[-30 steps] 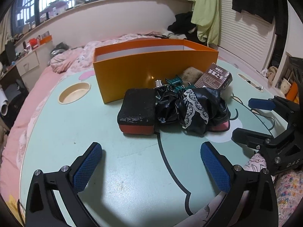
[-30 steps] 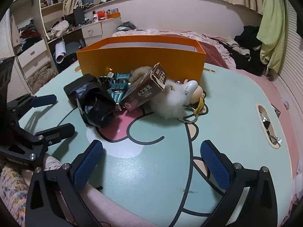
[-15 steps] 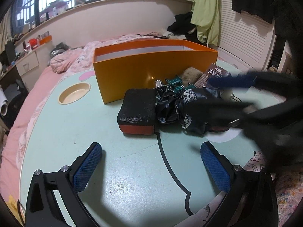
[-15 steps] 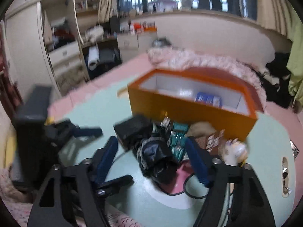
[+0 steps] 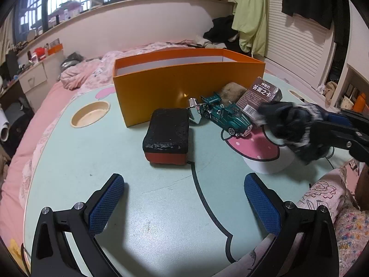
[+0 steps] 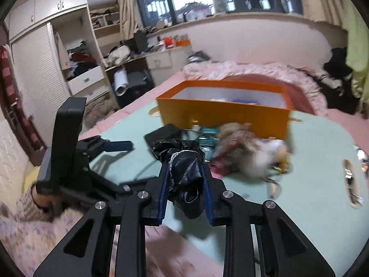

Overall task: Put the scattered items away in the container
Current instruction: 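Grasp the black lace item on the table with the right gripper, then grasp the black textured pouch with the left gripper while the right gripper holds the lace item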

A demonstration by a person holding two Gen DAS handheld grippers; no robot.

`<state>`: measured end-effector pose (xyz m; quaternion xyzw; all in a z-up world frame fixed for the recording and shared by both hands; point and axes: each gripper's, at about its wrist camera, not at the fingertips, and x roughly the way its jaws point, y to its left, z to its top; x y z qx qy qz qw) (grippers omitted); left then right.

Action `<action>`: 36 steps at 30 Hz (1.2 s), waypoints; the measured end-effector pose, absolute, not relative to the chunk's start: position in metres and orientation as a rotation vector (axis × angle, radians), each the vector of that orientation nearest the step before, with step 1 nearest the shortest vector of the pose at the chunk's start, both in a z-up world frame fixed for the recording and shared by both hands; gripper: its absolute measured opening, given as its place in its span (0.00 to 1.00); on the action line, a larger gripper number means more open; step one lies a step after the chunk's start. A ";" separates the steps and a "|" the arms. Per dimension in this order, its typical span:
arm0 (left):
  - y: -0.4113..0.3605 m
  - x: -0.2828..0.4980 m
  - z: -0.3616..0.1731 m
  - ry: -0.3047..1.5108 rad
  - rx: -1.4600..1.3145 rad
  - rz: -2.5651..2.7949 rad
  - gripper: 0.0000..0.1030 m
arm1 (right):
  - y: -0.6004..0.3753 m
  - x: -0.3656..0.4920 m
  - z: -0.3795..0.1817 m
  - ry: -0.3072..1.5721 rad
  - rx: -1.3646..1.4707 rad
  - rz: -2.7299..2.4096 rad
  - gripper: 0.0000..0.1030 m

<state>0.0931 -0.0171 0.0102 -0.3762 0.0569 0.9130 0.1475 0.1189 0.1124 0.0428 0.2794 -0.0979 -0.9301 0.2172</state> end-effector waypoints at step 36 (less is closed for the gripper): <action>-0.008 0.095 0.042 0.188 -0.938 2.661 0.99 | 0.117 0.095 0.012 -0.525 0.952 -2.868 0.44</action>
